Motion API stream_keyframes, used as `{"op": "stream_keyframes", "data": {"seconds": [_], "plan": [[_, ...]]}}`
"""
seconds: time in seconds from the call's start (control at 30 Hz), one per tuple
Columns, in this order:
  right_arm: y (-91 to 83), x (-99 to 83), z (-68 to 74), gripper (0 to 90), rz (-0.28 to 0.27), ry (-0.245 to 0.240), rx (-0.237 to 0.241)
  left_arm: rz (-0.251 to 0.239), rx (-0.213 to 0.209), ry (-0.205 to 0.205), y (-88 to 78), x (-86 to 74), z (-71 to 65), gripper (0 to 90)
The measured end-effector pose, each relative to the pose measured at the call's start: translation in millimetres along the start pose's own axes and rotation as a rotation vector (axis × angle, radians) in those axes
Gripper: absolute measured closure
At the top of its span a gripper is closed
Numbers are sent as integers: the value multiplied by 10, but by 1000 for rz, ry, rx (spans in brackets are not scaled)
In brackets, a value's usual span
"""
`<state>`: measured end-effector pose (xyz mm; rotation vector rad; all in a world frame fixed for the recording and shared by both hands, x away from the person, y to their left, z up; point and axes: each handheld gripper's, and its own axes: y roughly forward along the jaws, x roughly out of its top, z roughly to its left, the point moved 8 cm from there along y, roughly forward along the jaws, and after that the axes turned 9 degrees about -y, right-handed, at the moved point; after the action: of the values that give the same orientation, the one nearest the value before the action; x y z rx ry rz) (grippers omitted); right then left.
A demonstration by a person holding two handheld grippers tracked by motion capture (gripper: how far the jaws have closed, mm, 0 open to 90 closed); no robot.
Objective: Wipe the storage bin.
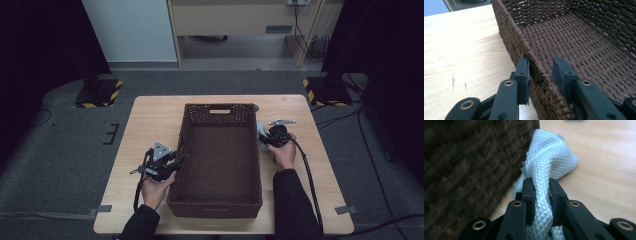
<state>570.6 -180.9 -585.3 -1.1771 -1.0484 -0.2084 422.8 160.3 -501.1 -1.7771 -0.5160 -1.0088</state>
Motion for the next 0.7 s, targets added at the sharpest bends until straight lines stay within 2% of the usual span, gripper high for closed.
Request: {"op": "stream_keyframes", "data": {"seconds": [0.03, 0.07, 0.13, 0.2, 0.33, 0.4, 0.47, 0.53, 0.63, 0.7], "plan": [[-5, -11, 7, 781, -22, 23, 14, 0, 0, 0, 0, 0, 0, 660], [-16, -12, 11, 782, -22, 27, 22, 0, 0, -1, 1, 0, 0, 660], [-70, 34, 24, 781, -33, 15, 29, 0, 0, -1, 0, 0, 0, 660], [-187, 173, 23, 782, -111, 32, 43, -1, 0, -2, 1, 0, 0, 660], [-477, 531, 33, 782, -283, 23, 61, -1, -1, -4, 1, 0, 0, 660], [-561, 642, 59, 782, -317, 11, 67, -1, -1, -6, 0, -1, 1, 660], [-554, 651, 74, 782, -293, -9, 59, -1, -1, -5, 0, -1, 1, 660], [-493, 572, 66, 782, -241, -25, 44, -1, -1, -5, 0, -1, 1, 660], [-344, 353, 47, 782, -144, -15, 33, -1, -3, -7, 1, -2, 1, 659], [-230, 185, 45, 782, -70, -30, 25, 0, -3, -6, 2, -1, 1, 658]]}}
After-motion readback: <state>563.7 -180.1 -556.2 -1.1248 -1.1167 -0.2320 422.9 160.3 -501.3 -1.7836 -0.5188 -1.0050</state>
